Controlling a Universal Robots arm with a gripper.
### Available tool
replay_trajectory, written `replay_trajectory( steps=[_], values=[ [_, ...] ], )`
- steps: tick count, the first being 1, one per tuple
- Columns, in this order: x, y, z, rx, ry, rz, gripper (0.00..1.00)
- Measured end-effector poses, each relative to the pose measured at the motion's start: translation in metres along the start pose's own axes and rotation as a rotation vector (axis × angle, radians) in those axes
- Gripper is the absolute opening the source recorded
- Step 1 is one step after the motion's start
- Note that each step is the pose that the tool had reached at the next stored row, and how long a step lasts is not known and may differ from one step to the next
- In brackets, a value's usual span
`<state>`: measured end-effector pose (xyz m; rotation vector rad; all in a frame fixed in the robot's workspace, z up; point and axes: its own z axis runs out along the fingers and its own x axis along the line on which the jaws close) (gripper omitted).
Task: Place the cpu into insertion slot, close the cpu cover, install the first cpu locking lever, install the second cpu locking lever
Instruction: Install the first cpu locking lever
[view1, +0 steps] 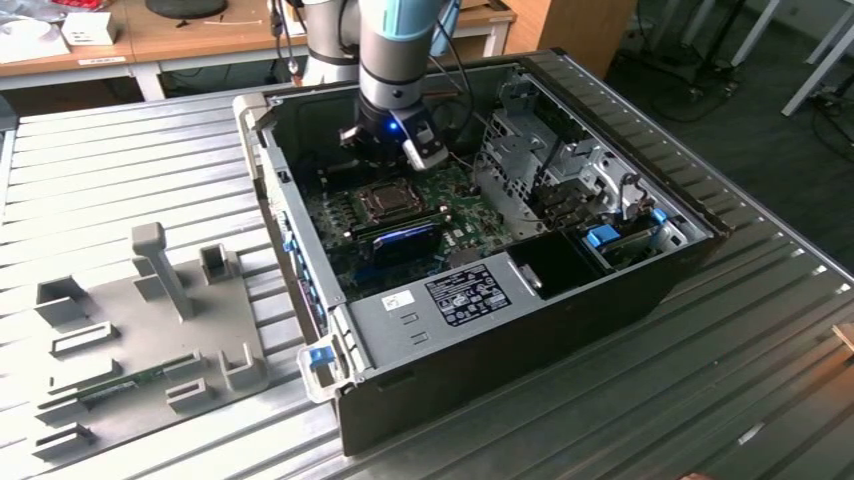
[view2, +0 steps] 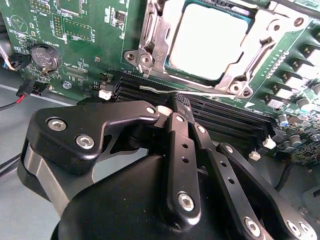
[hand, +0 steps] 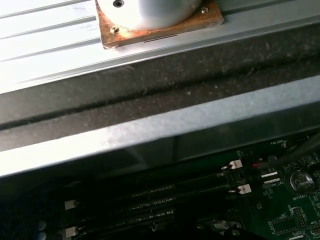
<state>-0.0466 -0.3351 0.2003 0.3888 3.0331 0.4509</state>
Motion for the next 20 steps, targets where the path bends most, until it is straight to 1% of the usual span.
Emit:
replay_trajectory(
  steps=[15, 20],
  values=[
    [-0.0025, -0.0007, 0.0045, -0.0001, 0.0, 0.0, 0.1],
    [-0.0025, -0.0008, 0.0048, -0.0001, 0.0, 0.0, 0.1]
  ],
)
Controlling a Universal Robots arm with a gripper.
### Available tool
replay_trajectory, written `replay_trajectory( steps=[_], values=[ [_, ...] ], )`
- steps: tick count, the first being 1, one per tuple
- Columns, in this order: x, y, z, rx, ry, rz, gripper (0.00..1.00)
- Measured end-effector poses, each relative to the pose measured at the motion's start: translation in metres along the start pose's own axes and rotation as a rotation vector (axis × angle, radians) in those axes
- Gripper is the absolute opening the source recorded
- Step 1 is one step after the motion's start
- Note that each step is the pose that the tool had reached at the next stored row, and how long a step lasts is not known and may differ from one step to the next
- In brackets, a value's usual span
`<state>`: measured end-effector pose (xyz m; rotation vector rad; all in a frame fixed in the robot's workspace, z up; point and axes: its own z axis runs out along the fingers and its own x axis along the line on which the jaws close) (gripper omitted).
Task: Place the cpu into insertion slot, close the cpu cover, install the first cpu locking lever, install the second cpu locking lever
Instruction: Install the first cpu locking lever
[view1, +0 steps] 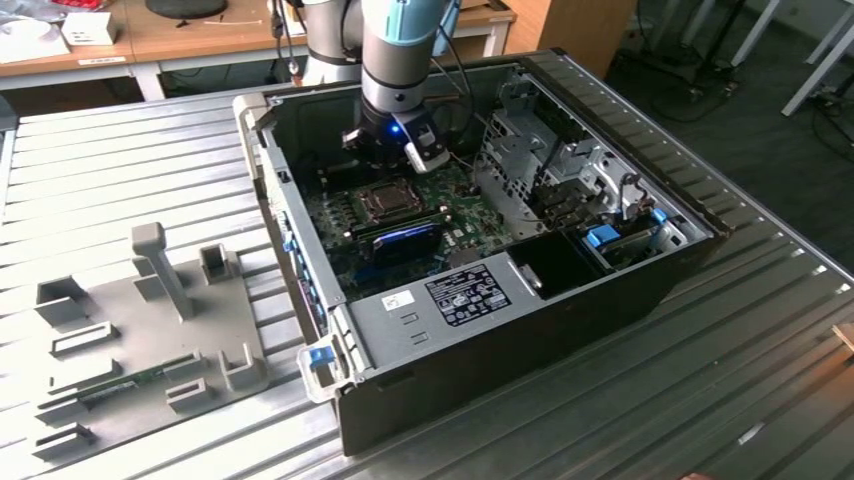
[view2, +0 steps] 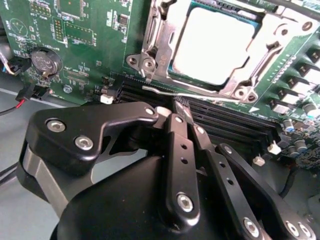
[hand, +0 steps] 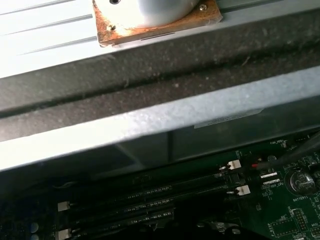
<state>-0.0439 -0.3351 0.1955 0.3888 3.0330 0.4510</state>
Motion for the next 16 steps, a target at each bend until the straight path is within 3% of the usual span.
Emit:
replay_trajectory(
  steps=[16],
  values=[
    [0.0028, 0.0088, 0.0011, -0.0002, -0.0001, 0.0, 0.1]
  ],
)
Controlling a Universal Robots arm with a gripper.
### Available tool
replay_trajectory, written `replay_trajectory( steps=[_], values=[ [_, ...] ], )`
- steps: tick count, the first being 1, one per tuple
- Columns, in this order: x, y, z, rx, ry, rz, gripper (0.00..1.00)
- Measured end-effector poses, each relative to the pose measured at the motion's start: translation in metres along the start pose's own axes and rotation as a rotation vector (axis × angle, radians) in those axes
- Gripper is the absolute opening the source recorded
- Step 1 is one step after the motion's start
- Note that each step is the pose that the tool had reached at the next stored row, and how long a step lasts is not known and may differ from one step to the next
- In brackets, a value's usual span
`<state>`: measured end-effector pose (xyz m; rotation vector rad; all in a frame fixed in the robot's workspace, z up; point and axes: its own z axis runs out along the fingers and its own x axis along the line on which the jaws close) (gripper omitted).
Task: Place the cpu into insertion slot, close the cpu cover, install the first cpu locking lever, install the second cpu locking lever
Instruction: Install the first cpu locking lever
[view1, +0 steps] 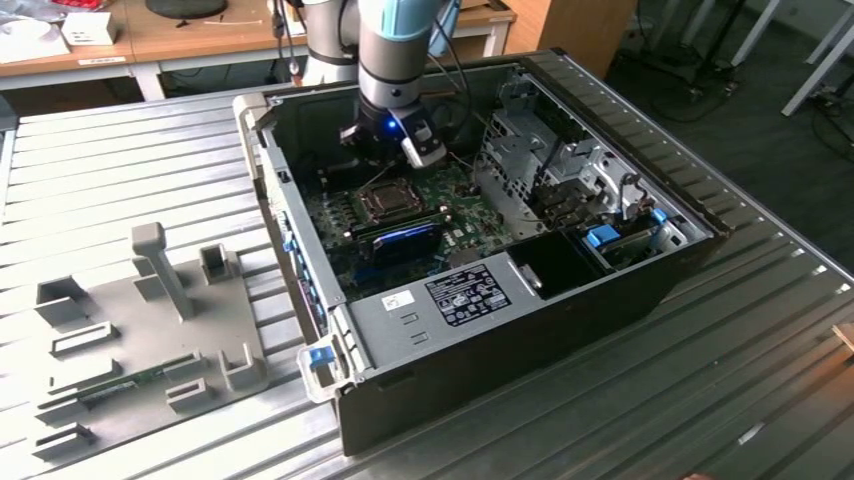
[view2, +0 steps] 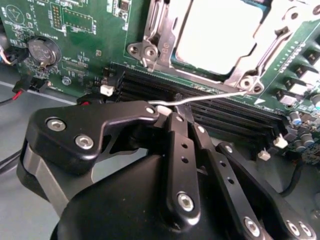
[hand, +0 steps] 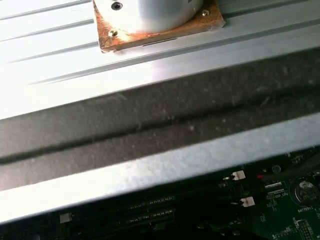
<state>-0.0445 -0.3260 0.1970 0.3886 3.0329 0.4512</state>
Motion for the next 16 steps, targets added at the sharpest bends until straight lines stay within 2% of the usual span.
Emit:
replay_trajectory(
  steps=[9, 16],
  values=[
    [0.0, 0.0034, -0.0093, -0.0004, 0.0, 0.0, 0.1],
    [0.0026, 0.0035, -0.0111, -0.0015, -0.0025, -0.001, 0.1]
  ],
)
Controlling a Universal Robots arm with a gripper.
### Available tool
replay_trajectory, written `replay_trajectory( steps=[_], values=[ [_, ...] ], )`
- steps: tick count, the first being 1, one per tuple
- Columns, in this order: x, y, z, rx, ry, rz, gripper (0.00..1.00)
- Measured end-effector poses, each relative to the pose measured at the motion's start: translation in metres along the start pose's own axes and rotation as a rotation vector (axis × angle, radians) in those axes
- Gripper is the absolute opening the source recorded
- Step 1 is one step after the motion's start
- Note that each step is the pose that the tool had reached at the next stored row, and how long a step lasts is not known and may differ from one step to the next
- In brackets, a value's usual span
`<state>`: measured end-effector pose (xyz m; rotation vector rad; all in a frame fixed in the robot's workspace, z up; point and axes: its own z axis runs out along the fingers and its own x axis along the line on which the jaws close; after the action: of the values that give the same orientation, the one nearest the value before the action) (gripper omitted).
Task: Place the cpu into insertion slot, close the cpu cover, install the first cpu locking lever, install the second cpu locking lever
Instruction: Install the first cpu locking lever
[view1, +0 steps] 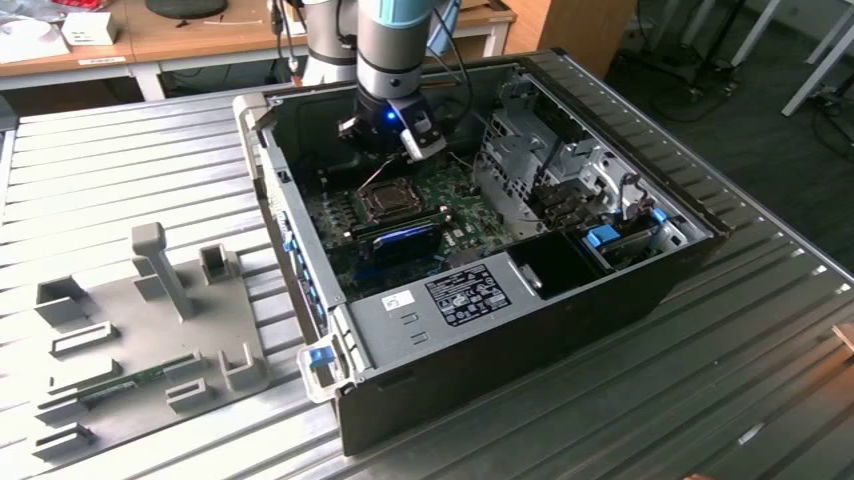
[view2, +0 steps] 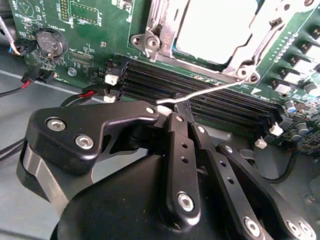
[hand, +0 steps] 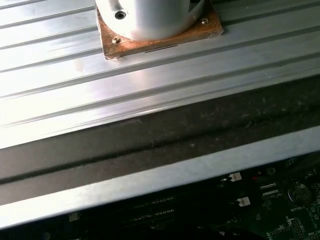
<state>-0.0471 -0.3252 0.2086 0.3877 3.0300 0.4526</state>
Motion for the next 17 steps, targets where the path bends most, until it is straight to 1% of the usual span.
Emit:
replay_trajectory(
  steps=[6, 10, 12, 17],
  values=[
    [0.0111, -0.003, 0.0, -0.002, -0.0076, -0.002, 0.1],
    [0.0119, -0.0032, -0.0002, -0.0022, -0.0081, -0.003, 0.1],
    [0.012, -0.0028, -0.0013, -0.0021, -0.0081, -0.002, 0.1],
    [0.0119, -0.0009, -0.0071, -0.0023, -0.0082, -0.002, 0.1]
  ],
)
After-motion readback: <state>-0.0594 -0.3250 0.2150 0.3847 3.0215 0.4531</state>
